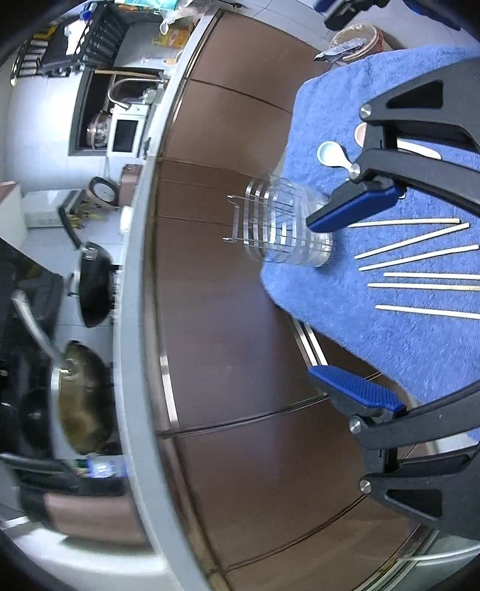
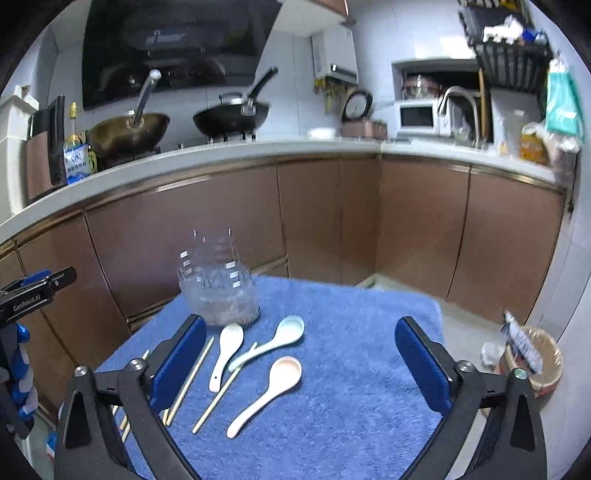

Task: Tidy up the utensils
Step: 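Grasp a wooden chopstick with the left tool while the right tool grasps the pink-bowled spoon, then lower the chopstick into the glass holder with the left tool while the right tool drops the spoon in, then withdraw both open tools from the holder and lower them toward the towel, then grasp another chopstick with the left tool while the right tool grasps a white spoon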

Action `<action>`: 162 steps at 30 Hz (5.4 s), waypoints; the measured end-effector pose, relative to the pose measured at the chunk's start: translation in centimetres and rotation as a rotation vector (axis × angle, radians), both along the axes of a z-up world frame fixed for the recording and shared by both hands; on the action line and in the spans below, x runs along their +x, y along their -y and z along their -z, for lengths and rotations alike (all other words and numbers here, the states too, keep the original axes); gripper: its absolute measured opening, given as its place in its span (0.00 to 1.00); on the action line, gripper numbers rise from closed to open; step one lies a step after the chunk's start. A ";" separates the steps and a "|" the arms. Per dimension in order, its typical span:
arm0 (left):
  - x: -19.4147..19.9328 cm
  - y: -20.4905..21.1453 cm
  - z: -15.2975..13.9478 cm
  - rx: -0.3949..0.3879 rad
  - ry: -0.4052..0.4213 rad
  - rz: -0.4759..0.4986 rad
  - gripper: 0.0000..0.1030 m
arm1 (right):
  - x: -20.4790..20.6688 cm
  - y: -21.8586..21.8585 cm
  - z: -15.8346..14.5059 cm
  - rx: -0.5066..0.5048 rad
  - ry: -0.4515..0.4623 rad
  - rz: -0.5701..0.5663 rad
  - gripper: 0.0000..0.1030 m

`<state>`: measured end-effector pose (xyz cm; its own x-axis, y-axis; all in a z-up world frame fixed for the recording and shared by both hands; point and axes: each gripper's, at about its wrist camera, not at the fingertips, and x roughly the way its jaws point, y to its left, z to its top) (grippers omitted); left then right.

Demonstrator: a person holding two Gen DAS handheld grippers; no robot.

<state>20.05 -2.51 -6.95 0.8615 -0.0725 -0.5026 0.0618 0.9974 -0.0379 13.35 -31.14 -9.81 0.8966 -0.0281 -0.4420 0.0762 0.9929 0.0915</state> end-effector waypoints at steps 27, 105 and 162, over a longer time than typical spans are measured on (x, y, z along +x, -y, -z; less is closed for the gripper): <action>14.2 0.8 12.6 -0.137 -0.591 0.146 0.41 | 13.3 2.3 13.3 0.298 -0.459 -0.232 0.37; 14.3 2.1 -2.0 -0.198 0.332 -0.036 0.22 | 18.6 -8.4 -0.3 -0.073 0.194 -0.098 0.30; 15.5 2.9 18.3 0.000 -0.728 0.238 0.07 | 24.7 3.6 15.5 0.343 -0.446 -0.267 0.21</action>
